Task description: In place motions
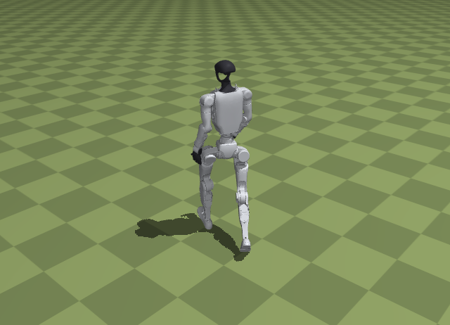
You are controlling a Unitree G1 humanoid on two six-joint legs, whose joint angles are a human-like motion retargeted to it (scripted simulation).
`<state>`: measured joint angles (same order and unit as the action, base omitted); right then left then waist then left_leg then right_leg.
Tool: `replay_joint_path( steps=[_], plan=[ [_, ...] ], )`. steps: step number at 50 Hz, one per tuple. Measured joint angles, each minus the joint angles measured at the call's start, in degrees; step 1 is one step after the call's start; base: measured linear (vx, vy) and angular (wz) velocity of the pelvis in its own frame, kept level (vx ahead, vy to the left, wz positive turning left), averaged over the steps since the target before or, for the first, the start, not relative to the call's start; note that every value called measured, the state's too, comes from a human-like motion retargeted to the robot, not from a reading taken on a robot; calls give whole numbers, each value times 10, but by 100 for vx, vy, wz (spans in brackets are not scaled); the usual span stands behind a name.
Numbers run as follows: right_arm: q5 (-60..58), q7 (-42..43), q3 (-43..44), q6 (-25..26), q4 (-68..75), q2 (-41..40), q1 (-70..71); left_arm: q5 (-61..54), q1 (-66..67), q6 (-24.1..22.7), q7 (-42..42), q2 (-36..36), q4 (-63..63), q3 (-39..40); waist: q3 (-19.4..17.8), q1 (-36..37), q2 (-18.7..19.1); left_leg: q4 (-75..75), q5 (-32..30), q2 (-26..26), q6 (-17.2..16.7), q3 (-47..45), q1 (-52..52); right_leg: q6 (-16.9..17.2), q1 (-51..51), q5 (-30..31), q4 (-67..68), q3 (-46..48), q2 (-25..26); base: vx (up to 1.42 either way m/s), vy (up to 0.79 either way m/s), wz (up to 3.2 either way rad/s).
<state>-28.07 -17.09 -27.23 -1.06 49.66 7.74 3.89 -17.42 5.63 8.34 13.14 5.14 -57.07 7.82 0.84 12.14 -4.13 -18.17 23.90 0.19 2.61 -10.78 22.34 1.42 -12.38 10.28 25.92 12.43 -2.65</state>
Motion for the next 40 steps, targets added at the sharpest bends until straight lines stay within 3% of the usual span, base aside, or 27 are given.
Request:
replay_joint_path(
  steps=[3,6,8,13,18,22,25,28,30,32,35,38,40],
  plan=[
    [-13,-6,7,-1,-15,8,3,9,-11,-7,-11,9,17,-15,-11,-1,32,12,43,23,-11,-4,-66,-29,50,94,171,60,-26,89,-51,-5],
    [-24,1,-2,-3,-38,10,1,14,-20,-11,-18,32,24,-33,-1,-19,44,25,70,25,-19,-8,-100,-72,129,23,284,87,-58,74,-37,-9],
    [-13,13,-5,-2,-56,9,-1,26,-33,-4,-10,49,28,-45,6,-44,49,39,78,23,-19,-14,-114,-73,184,-1,300,100,-65,60,-37,50],
    [32,23,12,-18,-108,14,-20,49,-66,-16,10,85,68,-88,-8,-109,51,71,94,-9,-20,21,-163,22,290,0,158,40,-16,43,-44,109],
    [52,7,37,-25,-150,20,-56,44,-96,-48,-6,115,112,-141,-23,-147,7,90,122,-79,-25,57,-234,95,313,15,-123,-20,-67,45,-48,106],
    [72,-2,46,-30,-171,16,-88,47,-98,-57,16,109,140,-166,-32,-162,4,103,141,-82,-48,83,-306,132,322,-35,-229,-52,-92,8,6,89],
    [96,-18,58,-32,-184,16,-99,45,-86,-57,59,97,157,-174,-30,-161,6,87,152,-76,-82,101,-335,124,313,-35,-199,-86,-77,13,5,59],
    [104,-24,54,-30,-184,5,-106,46,-46,-63,78,78,165,-178,3,-164,5,54,130,-57,-116,93,-345,136,297,33,-184,-87,-46,20,-10,42],
    [111,-23,45,-30,-171,1,-105,46,-18,-66,90,71,161,-179,25,-166,8,4,80,-37,-138,82,-337,136,291,22,-159,-81,-44,23,-2,52],
    [123,-36,37,-35,-157,5,-99,51,-3,-63,102,60,146,-188,35,-163,5,-101,-10,-19,-151,61,-296,136,271,-19,-141,-104,-45,13,8,73],
    [120,-70,26,-39,-164,30,-82,51,-9,-58,104,45,139,-214,17,-156,-23,-270,-141,-11,-147,4,-220,135,222,-62,-133,-18,-110,-14,11,133],
    [89,-79,1,-45,-177,60,-55,60,-27,-67,85,63,155,-226,-15,-150,-44,-332,-133,48,-113,-123,-196,117,182,-106,-116,10,-126,-21,2,138],
    [70,-82,-9,-47,-182,72,-38,75,-31,-70,70,75,171,-224,-35,-124,-45,-345,-131,58,-108,-177,-171,110,152,-123,-120,32,-127,-15,3,51]
  ],
)
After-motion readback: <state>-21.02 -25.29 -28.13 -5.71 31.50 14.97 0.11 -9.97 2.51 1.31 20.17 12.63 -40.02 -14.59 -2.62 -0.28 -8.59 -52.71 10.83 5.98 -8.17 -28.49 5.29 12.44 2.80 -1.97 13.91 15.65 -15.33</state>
